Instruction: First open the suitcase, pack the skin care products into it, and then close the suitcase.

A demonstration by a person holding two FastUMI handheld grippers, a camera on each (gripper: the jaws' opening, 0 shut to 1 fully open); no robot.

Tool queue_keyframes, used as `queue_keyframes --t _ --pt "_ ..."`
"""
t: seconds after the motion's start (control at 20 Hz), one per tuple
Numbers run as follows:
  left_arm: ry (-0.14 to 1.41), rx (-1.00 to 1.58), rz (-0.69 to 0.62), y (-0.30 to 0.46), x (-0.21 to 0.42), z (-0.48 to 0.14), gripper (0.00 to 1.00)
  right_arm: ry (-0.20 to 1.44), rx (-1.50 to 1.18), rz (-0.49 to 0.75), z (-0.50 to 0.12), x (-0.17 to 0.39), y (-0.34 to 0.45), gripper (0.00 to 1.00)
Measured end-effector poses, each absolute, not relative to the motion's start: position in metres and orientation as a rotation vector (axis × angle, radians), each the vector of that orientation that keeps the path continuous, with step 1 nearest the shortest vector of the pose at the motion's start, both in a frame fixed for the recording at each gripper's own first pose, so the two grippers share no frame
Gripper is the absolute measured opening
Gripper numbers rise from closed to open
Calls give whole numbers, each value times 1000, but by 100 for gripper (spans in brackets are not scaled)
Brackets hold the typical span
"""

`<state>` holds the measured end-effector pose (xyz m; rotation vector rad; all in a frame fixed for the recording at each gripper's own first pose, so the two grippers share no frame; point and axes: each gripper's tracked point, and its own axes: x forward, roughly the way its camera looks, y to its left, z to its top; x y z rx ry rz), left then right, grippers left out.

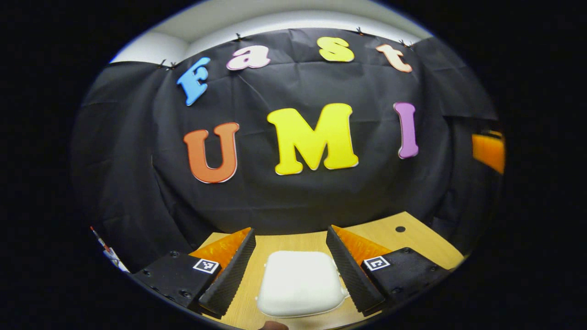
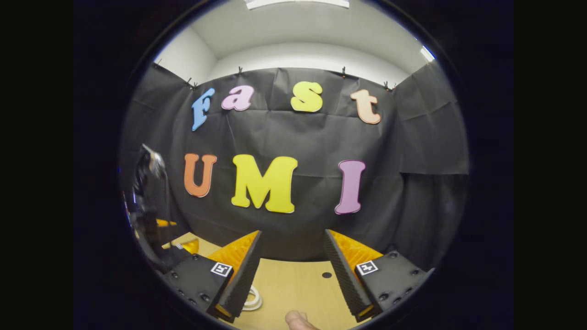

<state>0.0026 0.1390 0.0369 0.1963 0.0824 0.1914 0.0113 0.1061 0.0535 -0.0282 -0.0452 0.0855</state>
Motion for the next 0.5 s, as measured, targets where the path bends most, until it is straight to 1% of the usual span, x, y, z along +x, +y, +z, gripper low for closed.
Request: queue_keyframes --t 0.05,0.1,0.25,0.5 --pt "72 166 197 146 -2 42 99 -28 -34 96 47 12 115 78" --pt "53 137 205 153 -6 51 99 -16 -31 112 44 12 124 80" --pt "-8 58 222 167 -18 77 99 14 -12 135 34 13 144 80" --pt "-40 78 228 182 -32 87 98 35 2 154 25 17 173 80"
